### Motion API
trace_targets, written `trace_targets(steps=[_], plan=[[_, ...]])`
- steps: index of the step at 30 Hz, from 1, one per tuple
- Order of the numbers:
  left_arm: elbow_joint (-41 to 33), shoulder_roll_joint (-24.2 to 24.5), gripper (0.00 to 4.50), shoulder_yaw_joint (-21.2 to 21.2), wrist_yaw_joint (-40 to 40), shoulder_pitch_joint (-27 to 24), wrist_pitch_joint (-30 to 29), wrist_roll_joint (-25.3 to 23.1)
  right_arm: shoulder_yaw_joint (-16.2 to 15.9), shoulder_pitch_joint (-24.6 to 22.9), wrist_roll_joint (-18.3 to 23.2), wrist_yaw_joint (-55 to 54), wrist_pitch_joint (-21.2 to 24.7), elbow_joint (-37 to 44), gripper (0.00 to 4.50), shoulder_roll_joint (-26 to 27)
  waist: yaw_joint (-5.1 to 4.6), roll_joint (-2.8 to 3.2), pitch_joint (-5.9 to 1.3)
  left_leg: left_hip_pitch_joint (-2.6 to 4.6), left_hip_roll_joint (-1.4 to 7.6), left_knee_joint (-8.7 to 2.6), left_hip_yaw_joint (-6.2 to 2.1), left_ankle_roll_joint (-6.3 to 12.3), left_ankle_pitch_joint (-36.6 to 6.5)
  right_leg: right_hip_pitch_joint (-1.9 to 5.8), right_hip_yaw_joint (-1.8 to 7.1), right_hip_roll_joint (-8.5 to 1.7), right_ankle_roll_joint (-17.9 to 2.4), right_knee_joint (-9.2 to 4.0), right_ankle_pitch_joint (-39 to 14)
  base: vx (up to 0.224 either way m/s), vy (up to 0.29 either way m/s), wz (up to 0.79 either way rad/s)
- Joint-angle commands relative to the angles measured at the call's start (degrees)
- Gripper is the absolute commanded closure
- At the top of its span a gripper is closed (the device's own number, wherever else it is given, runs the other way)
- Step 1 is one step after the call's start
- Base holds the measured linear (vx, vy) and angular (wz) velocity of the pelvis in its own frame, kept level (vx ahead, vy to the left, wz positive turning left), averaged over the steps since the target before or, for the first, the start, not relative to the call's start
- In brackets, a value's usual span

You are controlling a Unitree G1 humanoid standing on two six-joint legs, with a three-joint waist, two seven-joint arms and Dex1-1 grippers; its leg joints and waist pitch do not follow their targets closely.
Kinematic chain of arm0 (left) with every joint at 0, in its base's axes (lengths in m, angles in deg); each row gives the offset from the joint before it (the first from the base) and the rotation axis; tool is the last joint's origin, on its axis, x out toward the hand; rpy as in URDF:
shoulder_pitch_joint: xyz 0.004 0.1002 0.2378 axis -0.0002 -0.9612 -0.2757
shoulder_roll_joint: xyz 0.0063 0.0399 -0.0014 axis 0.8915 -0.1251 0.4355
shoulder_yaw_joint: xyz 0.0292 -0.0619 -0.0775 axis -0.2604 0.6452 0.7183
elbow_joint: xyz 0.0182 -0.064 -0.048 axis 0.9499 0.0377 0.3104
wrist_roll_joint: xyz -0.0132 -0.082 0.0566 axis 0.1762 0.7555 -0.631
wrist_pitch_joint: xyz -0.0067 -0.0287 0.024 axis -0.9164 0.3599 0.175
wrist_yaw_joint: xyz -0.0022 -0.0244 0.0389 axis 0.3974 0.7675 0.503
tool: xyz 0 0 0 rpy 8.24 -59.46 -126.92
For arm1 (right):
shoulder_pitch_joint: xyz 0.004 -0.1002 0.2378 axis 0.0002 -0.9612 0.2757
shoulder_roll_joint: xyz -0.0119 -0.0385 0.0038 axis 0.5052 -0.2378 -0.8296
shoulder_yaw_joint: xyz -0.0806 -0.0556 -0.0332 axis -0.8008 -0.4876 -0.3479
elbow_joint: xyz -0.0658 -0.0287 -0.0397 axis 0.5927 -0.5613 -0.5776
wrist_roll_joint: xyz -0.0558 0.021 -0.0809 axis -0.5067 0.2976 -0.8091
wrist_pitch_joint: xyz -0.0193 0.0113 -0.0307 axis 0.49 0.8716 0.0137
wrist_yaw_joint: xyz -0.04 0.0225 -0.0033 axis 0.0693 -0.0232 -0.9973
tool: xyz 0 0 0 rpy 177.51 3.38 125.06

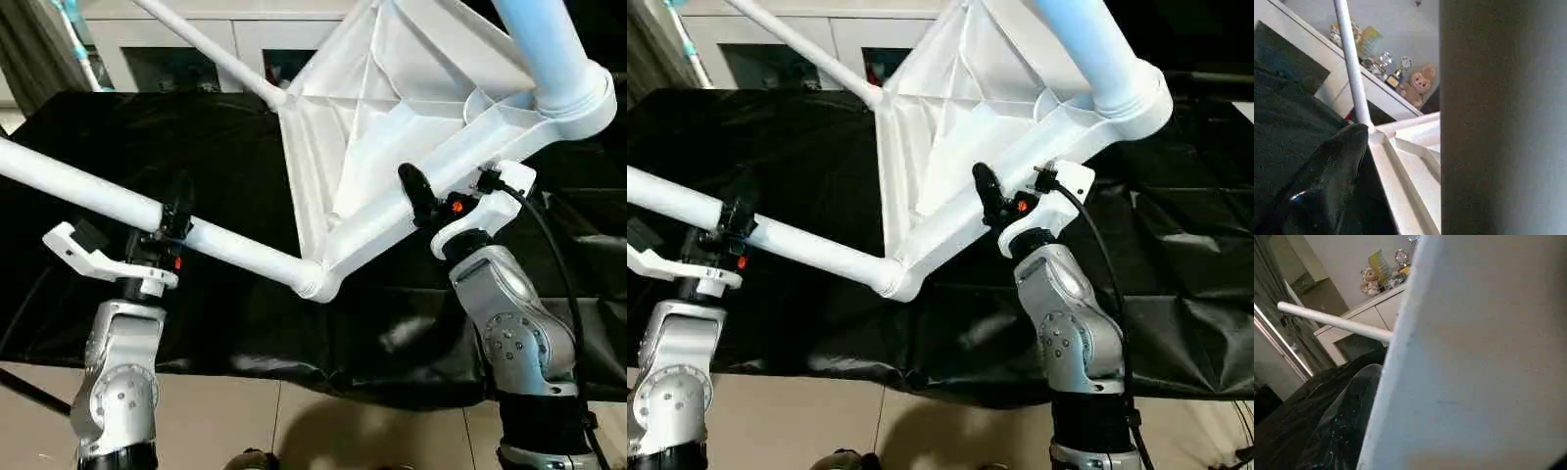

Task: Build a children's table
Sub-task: Flip table

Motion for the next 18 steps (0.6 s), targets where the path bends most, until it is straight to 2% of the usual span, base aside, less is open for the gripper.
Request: trace_targets(steps=[1, 4, 6, 8, 14, 16, 17, 18], plan=[[3.29, 1.85, 0.09, 10.42, 5.6, -1.24, 4.02, 0.7, 5.16, -1.94, -7.78, -2.31, -2.92, -1.1, 2.21, -5.84, -0.6, -0.49, -3.22, 1.85, 2.03, -4.79, -1.31, -3.51, -18.57, 0.94, 1.62, -1.52, -3.32, -4.48, -19.8, 0.0, 0.0, 0.0], [4.77, 1.61, 0.09, 11.45, 6.57, -1.18, 4.66, 1.16, 5.98, -1.97, -8.39, -3.86, -3.2, -1.59, 2.21, -6.31, -0.6, -0.53, -3.15, 1.87, 2.05, -4.89, -1.39, -3.87, -19.35, 0.9, 1.64, -1.61, -2.53, -4.61, -20.83, 0.0, 0.0, 0.0], [5.96, 1.48, 0.09, 12.16, 7.35, -1.03, 5.46, 1.55, 6.73, -1.91, -8.39, -4.5, -3.49, -2.0, 2.21, -6.49, -0.71, -0.51, -2.86, 1.96, 1.91, -5.04, -1.45, -4.22, -21.59, 0.85, 1.6, -1.69, -1.72, -5.05, -24.62, 0.0, 0.0, 0.0], [7.02, 1.59, 0.09, 13.2, 7.86, -0.79, 6.11, 2.19, 7.41, -1.76, -8.72, -4.88, -3.89, -2.49, 2.21, -7.11, -0.72, -0.44, -2.86, 2.17, 1.88, -5.06, -1.6, -4.59, -22.48, 0.72, 1.59, -1.78, -0.69, -5.33, -27.1, 0.0, 0.0, 0.0], [9.37, 3.56, 0.09, 15.02, 7.32, -0.23, 7.3, 4.59, 8.77, -1.39, -9.07, -5.78, -4.46, -3.31, 2.26, -8.79, -0.83, -0.33, -2.77, 2.23, 1.81, -5.19, -1.77, -4.97, -24.06, 0.59, 1.44, -1.61, -0.13, -5.57, -27.9, 0.0, 0.0, 0.0], [9.99, 4.27, 0.09, 15.63, 6.65, 0.02, 7.19, 5.66, 9.27, -1.23, -8.67, -5.76, -4.39, -3.6, 2.32, -9.23, -0.85, -0.25, -2.61, 3.06, 1.63, -5.02, -1.7, -5.29, -26.9, -0.03, 1.39, -1.47, 0.55, -6.16, -31.35, 0.0, 0.0, 0.0], [10.13, 4.51, 0.09, 15.85, 6.22, 0.09, 6.83, 6.37, 9.5, -1.21, -8.63, -5.86, -4.43, -3.71, 2.39, -9.34, -0.82, -0.07, -2.54, 3.19, 1.62, -5.04, -1.77, -5.35, -27.28, -0.07, 1.38, -1.44, 0.51, -6.13, -31.48, 0.0, 0.0, 0.0], [10.19, 4.69, 0.09, 15.97, 5.64, 0.12, 6.2, 7.28, 9.87, -1.17, -8.3, -5.96, -4.37, -3.86, 2.46, -9.3, -0.83, -0.17, -2.63, 3.2, 1.64, -5.08, -1.77, -5.29, -27.61, -0.09, 1.42, -1.34, 0.29, -6.1, -30.83, 0.0, 0.0, 0.0]])
